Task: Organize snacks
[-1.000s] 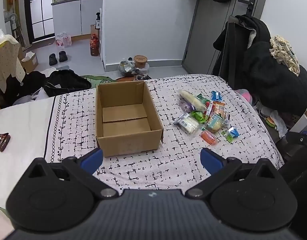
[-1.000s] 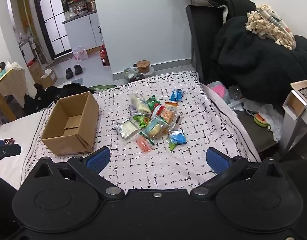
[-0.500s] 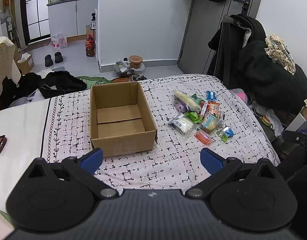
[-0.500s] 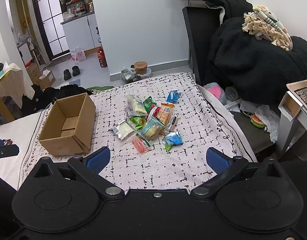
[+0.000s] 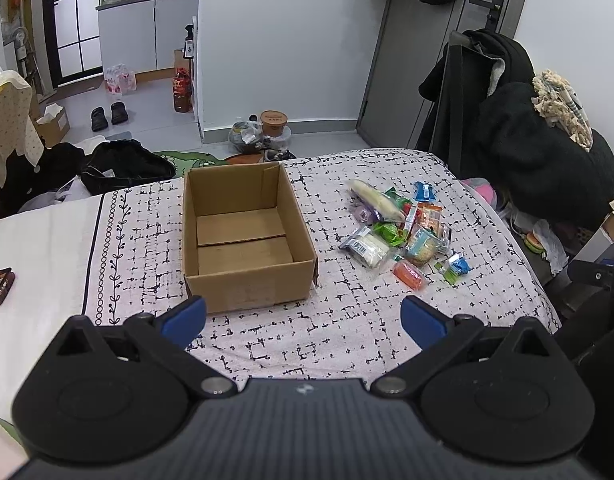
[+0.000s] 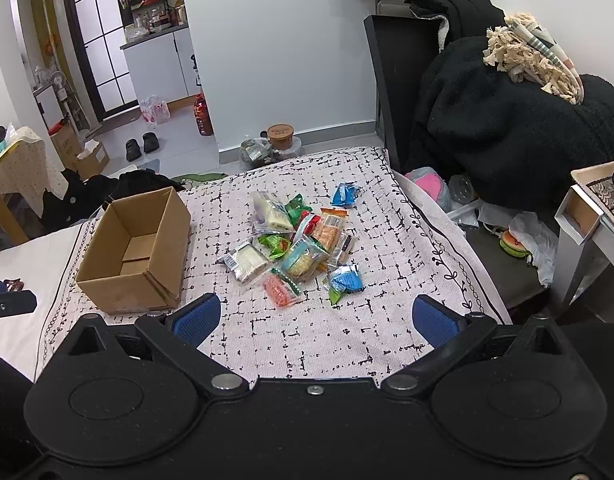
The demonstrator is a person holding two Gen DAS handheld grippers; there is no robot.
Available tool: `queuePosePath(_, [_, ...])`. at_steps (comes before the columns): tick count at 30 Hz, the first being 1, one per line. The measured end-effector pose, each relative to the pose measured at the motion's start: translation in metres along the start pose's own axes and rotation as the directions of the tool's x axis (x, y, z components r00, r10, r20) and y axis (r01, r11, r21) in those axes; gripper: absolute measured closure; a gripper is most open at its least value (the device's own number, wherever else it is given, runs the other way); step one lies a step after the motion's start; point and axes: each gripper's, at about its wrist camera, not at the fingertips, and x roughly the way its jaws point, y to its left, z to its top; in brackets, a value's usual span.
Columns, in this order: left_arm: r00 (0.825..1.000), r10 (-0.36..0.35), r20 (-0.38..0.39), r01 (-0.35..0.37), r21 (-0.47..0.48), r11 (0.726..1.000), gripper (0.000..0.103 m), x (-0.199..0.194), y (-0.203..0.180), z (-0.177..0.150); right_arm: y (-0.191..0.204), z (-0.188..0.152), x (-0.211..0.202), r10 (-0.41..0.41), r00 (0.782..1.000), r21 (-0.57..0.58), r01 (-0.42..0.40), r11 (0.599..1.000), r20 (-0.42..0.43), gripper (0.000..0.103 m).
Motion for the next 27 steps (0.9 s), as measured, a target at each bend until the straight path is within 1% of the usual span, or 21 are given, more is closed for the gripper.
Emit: queuePosePath(27, [1.0, 0.011, 0.006, -0.011, -0.013, 1.0, 0.0, -0.0051, 0.0084, -0.003, 0.0072, 0.0028, -0.0015, 0.015, 1.0, -0.017, -0.015, 1.0, 0.005, 0.0])
